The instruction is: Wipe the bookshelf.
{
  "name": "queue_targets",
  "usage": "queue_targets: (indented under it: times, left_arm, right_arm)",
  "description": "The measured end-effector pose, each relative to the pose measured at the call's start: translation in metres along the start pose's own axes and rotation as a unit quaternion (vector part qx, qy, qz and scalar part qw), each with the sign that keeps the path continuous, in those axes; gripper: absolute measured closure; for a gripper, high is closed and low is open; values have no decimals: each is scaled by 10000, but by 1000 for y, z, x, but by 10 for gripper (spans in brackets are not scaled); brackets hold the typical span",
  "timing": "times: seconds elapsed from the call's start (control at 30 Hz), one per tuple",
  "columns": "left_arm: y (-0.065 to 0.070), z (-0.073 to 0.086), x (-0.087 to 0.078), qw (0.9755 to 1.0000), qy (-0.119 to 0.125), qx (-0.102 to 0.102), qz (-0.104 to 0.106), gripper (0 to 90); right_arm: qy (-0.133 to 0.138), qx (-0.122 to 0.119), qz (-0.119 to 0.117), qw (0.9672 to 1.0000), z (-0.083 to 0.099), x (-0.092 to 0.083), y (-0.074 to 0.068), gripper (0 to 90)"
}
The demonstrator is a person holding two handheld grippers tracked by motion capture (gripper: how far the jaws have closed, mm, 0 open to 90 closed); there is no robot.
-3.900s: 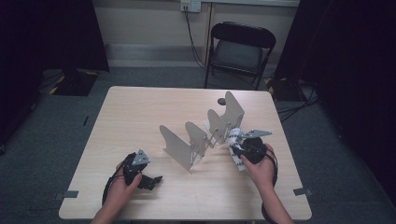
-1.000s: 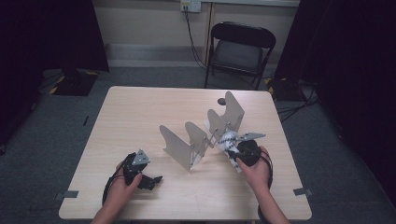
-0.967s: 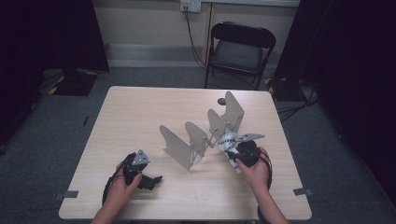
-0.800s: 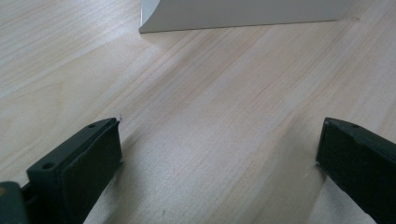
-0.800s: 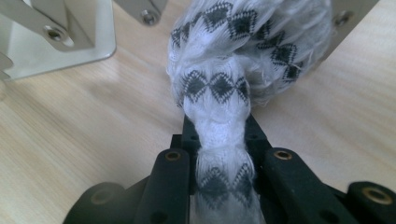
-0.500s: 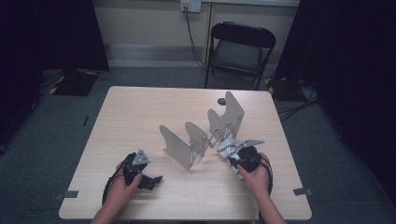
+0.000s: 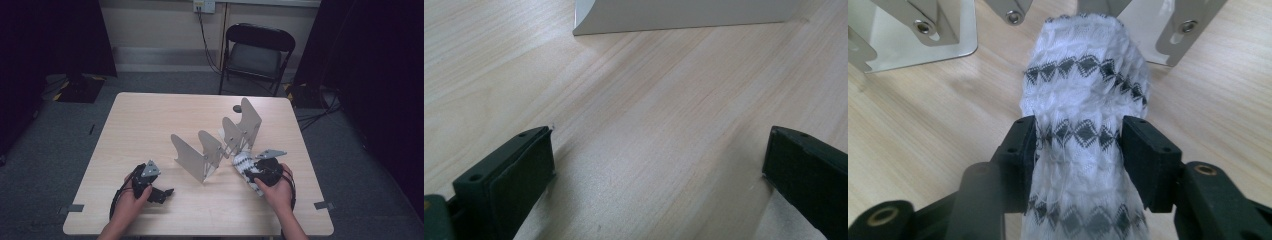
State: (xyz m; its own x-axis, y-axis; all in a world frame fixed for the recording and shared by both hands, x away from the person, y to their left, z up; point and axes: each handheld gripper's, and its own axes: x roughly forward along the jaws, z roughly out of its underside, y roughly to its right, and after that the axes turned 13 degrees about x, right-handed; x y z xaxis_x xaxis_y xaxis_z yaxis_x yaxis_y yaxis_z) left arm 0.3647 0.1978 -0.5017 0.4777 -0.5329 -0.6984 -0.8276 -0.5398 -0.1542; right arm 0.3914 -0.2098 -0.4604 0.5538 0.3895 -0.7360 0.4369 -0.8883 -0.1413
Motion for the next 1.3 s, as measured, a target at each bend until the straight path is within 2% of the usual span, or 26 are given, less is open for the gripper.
queue_targets:
  times: [0.17, 0.37, 0.53, 0.6, 0.67, 0.77, 0.9, 1.07, 1.17, 1.23, 1.3]
  left_arm:
    - [0, 0, 0, 10000, -1, -1, 1, 0]
    - [0, 0, 0, 10000, 0, 1, -1, 0]
    - [0, 0, 0, 10000, 0, -1, 0, 0]
    - [0, 0, 0, 10000, 0, 1, 0, 0]
    - [0, 0, 0, 10000, -6, 8, -1, 0]
    - [0, 0, 0, 10000, -18, 22, 2, 0]
    - [0, 0, 0, 10000, -17, 22, 2, 0]
    - [0, 0, 0, 10000, -14, 18, -2, 0]
    - [0, 0, 0, 10000, -23, 31, 0, 0]
    - [0, 0, 0, 10000, -16, 21, 0, 0]
    - [0, 0, 0, 10000, -21, 26, 2, 0]
  right_arm:
    - [-179, -88, 53, 9998, 6, 15, -3, 551]
    - [-199, -179, 87, 9996, 8, 18, -1, 619]
    - [-136, -167, 115, 9997, 10, 16, 3, 743]
    - [-178, -138, 149, 9996, 9, 15, 3, 761]
    - [-196, -10, 134, 9997, 9, 13, 3, 768]
    - [-159, 116, 151, 9997, 8, 5, 7, 777]
    - [2, 112, 183, 9998, -2, -15, 9, 779]
    - [415, 29, 195, 9989, -27, -48, 4, 779]
    - [712, -76, 189, 9973, -47, -66, -2, 779]
    - [849, -125, 151, 9962, -58, -71, -5, 779]
    - [840, -188, 144, 9962, -65, -69, -9, 779]
